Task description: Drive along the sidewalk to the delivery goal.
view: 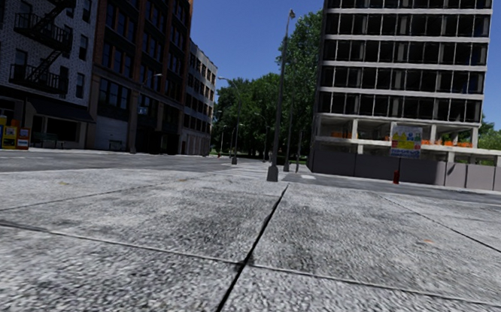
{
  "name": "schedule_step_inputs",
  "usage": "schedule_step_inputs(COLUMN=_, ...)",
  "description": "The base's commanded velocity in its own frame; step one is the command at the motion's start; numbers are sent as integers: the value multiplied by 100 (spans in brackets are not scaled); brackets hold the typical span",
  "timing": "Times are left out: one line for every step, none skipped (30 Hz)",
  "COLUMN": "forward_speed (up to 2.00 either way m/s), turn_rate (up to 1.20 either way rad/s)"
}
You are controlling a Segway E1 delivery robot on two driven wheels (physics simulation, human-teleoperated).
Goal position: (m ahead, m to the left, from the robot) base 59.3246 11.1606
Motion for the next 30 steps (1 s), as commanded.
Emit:
schedule_step_inputs(forward_speed=200, turn_rate=22)
schedule_step_inputs(forward_speed=200, turn_rate=45)
schedule_step_inputs(forward_speed=200, turn_rate=57)
schedule_step_inputs(forward_speed=200, turn_rate=61)
schedule_step_inputs(forward_speed=200, turn_rate=58)
schedule_step_inputs(forward_speed=200, turn_rate=58)
schedule_step_inputs(forward_speed=200, turn_rate=11)
schedule_step_inputs(forward_speed=200, turn_rate=0)
schedule_step_inputs(forward_speed=200, turn_rate=0)
schedule_step_inputs(forward_speed=200, turn_rate=0)
schedule_step_inputs(forward_speed=200, turn_rate=0)
schedule_step_inputs(forward_speed=200, turn_rate=0)
schedule_step_inputs(forward_speed=200, turn_rate=0)
schedule_step_inputs(forward_speed=200, turn_rate=0)
schedule_step_inputs(forward_speed=200, turn_rate=0)
schedule_step_inputs(forward_speed=200, turn_rate=0)
schedule_step_inputs(forward_speed=200, turn_rate=0)
schedule_step_inputs(forward_speed=200, turn_rate=0)
schedule_step_inputs(forward_speed=200, turn_rate=0)
schedule_step_inputs(forward_speed=200, turn_rate=0)
schedule_step_inputs(forward_speed=200, turn_rate=0)
schedule_step_inputs(forward_speed=200, turn_rate=0)
schedule_step_inputs(forward_speed=200, turn_rate=0)
schedule_step_inputs(forward_speed=200, turn_rate=0)
schedule_step_inputs(forward_speed=200, turn_rate=0)
schedule_step_inputs(forward_speed=200, turn_rate=0)
schedule_step_inputs(forward_speed=200, turn_rate=0)
schedule_step_inputs(forward_speed=200, turn_rate=0)
schedule_step_inputs(forward_speed=200, turn_rate=0)
schedule_step_inputs(forward_speed=200, turn_rate=0)
